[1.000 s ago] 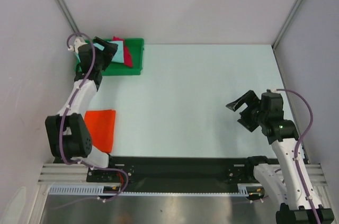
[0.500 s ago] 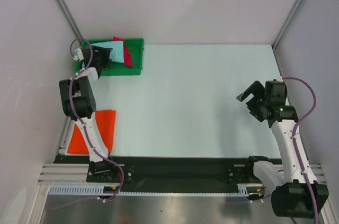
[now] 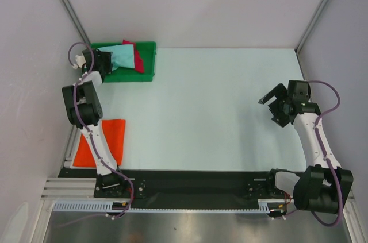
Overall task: Fold and stack the t-shirts
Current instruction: Grab the tshirt from the pile
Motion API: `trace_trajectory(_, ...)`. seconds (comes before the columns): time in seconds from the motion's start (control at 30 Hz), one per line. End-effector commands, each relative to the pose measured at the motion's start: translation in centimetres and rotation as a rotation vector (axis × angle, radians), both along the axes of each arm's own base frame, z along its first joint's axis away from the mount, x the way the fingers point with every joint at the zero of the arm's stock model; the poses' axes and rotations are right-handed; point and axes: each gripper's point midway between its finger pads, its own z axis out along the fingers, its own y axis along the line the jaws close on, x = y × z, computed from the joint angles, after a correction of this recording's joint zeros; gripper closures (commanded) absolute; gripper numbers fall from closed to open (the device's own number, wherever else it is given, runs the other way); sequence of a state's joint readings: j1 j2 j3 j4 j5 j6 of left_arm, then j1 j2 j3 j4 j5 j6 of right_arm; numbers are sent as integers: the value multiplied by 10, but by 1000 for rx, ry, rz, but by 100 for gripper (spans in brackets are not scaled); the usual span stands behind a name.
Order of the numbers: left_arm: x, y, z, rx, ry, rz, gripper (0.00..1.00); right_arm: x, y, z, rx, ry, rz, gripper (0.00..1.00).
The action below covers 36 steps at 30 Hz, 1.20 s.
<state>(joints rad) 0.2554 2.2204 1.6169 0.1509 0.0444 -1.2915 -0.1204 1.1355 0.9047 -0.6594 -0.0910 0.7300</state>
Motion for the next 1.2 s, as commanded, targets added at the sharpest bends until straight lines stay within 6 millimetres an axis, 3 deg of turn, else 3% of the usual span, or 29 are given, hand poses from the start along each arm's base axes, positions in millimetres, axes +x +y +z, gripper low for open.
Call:
trace_trajectory(0.0, 9, 17, 3, -5, 20, 54, 33, 18, -2, 18, 16, -52, -15, 0)
trace_trajectory(0.13, 15, 24, -7, 7, 49, 77, 34, 20, -1, 14, 29, -36, -23, 0)
trace_trajectory(0.37, 35, 31, -13, -17, 34, 92, 47, 22, -2, 13, 32, -30, -31, 0)
trace_trajectory(0.43, 37, 30, -13, -22, 38, 84, 54, 22, -1, 10, 37, -21, -26, 0)
trace_trajectory(0.47, 37, 31, -12, -30, 31, 85, 63, 22, 0, 11, 36, -23, -23, 0)
trace_trajectory(0.57, 41, 23, 4, -38, -22, 45, 82, 21, 0, 10, 38, -12, -19, 0)
trace_trajectory(0.7, 35, 13, 31, -48, -90, 6, 96, 26, 3, 14, 45, -34, 0, 0)
trace_trajectory(0.73, 32, 9, 51, -47, -124, -11, 98, 27, 3, 15, 46, -38, 12, 0)
trace_trajectory(0.8, 25, 4, 64, -43, -171, -24, 99, 27, 5, 15, 47, -39, 24, 0)
trace_trajectory(0.83, 20, 2, 88, -34, -223, -33, 100, 26, 6, 15, 51, -37, 31, 0)
trace_trajectory(0.9, 13, -5, 108, -26, -333, -58, 100, 25, 8, 17, 51, -41, 45, 0)
trace_trajectory(0.93, 6, -7, 131, -32, -396, -57, 100, 24, 9, 17, 53, -42, 54, 0)
trace_trajectory(1.17, -21, -24, 182, -175, -725, -107, 99, 24, 35, 33, -21, -79, 180, 0)
